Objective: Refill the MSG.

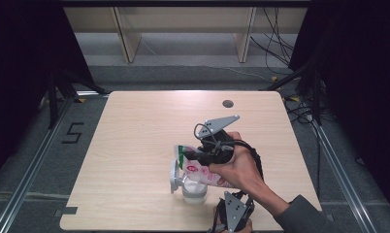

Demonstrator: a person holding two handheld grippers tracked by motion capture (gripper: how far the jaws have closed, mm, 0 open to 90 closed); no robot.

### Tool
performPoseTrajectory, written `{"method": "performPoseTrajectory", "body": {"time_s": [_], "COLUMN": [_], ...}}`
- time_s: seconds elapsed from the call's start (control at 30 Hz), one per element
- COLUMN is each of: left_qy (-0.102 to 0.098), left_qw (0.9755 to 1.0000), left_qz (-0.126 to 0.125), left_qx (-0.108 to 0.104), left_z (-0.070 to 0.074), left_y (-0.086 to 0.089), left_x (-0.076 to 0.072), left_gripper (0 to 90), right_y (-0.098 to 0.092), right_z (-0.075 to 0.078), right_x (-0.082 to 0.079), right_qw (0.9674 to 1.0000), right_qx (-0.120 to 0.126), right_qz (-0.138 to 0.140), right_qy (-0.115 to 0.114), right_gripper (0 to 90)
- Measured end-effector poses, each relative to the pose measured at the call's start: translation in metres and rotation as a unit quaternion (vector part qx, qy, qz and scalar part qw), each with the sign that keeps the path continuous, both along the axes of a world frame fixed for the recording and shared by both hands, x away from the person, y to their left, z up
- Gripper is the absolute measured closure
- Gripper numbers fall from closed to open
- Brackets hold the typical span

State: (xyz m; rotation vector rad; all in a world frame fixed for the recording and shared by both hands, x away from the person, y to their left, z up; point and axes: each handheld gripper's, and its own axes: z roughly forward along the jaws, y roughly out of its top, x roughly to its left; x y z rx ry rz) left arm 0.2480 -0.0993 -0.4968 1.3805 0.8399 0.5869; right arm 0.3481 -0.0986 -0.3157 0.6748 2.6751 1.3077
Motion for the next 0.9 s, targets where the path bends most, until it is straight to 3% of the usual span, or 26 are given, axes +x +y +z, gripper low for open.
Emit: {"method": "performPoseTrajectory", "body": {"time_s": [0.57, 0.9], "left_qy": [0.002, 0.001], "left_qw": [1.0000, 1.0000], "left_qz": [0.003, 0.001], "left_qx": [0.000, 0.001], "left_z": [0.0008, 0.0005], "left_y": [0.0001, 0.0002], "left_x": [-0.0001, 0.0006], "left_gripper": [81.8, 81.8], "right_y": [0.0005, 0.0007], "right_z": [0.0002, -0.0002], "right_x": [0.0014, 0.0014], "right_qw": [0.9999, 1.0000], "right_qx": [-0.001, -0.001], "right_qz": [0.003, 0.001], "right_qy": [-0.014, -0.009], "right_gripper": [90.0, 90.0]}}
